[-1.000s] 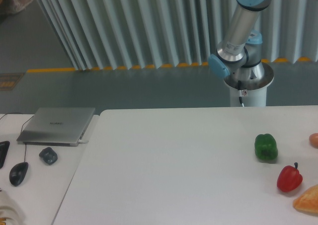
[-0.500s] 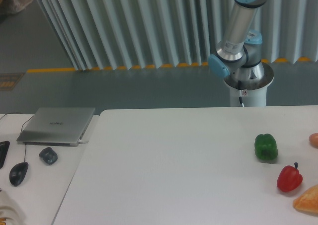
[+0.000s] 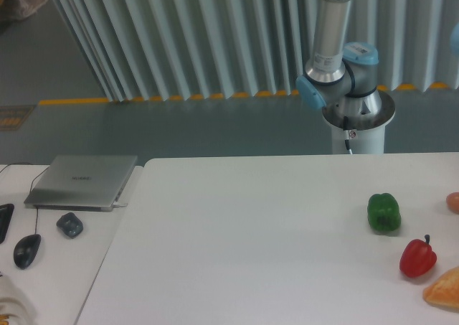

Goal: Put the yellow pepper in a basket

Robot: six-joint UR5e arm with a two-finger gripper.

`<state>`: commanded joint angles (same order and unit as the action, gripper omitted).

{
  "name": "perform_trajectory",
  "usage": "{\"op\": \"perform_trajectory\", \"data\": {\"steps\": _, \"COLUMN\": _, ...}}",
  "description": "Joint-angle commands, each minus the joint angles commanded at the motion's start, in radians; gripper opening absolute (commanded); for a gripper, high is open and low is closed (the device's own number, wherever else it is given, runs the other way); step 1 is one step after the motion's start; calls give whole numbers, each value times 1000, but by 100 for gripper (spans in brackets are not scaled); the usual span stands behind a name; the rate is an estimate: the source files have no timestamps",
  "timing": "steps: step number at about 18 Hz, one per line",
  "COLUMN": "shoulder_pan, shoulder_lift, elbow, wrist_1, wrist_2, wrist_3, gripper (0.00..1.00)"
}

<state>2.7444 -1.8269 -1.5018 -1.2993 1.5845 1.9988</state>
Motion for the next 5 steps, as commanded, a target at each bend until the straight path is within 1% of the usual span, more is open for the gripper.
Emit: {"op": "perform_trajectory", "data": {"steps": 5, "shoulder_pan": -48, "shoulder_lift": -15, "elbow": -5, "wrist_1": 6, "wrist_2": 32, "wrist_3": -12, "gripper": 100}}
